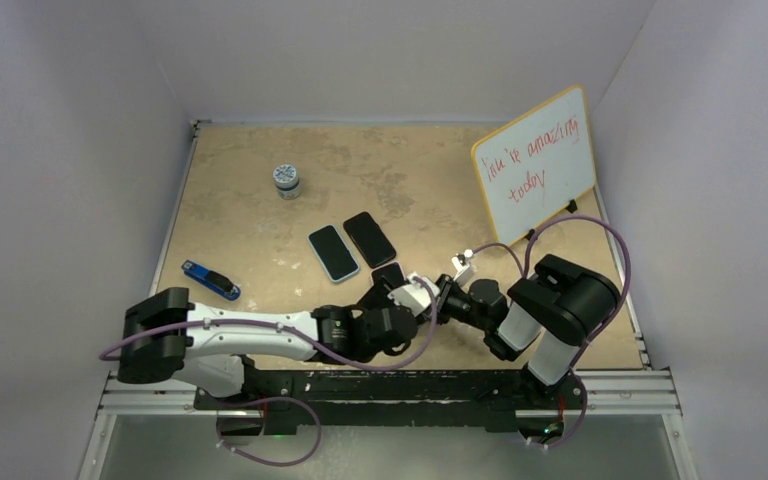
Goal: Take the phone out of the phone case
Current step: Remove the phone case from the phone.
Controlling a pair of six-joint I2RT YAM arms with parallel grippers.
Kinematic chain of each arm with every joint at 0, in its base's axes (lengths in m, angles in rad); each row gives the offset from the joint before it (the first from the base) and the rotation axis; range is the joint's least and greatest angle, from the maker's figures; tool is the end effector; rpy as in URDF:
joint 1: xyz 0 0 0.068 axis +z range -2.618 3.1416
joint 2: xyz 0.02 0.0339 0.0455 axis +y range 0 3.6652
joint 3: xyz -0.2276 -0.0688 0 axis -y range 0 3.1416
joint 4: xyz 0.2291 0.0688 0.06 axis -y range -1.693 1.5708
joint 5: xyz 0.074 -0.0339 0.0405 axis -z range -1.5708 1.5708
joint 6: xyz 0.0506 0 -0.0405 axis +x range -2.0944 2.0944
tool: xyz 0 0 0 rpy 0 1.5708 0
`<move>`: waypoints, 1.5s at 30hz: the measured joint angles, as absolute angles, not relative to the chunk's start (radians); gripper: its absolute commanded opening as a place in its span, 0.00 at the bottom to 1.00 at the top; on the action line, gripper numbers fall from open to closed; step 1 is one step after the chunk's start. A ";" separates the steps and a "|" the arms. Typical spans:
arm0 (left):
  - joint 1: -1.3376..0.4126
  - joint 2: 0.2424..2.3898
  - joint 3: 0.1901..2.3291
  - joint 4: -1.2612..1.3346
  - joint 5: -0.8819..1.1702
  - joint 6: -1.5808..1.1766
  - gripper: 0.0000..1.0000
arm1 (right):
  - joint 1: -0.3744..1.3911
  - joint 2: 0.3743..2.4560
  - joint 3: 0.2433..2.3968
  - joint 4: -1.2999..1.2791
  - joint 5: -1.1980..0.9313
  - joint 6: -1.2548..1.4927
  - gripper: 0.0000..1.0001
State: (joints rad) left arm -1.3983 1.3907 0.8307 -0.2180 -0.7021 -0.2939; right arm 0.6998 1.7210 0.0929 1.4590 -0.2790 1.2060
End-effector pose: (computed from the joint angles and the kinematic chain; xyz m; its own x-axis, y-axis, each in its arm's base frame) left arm 0.0812 -0.2756 0.1875 -0.3103 0.4925 -0.8131 0.6094 0.7595 0.2275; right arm 0.1606 0.1535 0.0857 -0.8183 0.4850 -0.3084 -0.1747 0.3012 0.9374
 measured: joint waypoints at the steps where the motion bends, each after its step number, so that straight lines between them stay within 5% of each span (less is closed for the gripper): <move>1: -1.412 1.417 0.843 -0.222 -0.726 -0.286 0.58 | 0.700 1.719 0.093 1.459 -0.279 1.206 0.00; 36: -1.426 1.777 0.991 -0.202 -0.953 -0.127 0.49 | 0.693 1.720 0.097 1.435 -0.252 1.231 0.00; 45: -1.423 1.800 0.995 -0.198 -0.959 -0.125 0.09 | 0.692 1.695 0.097 1.435 -0.240 1.234 0.00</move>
State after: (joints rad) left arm -1.4227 1.7996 0.9955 -0.1982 -0.9592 -0.1249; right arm 0.6922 1.6947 0.0967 1.4345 -0.2401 1.2343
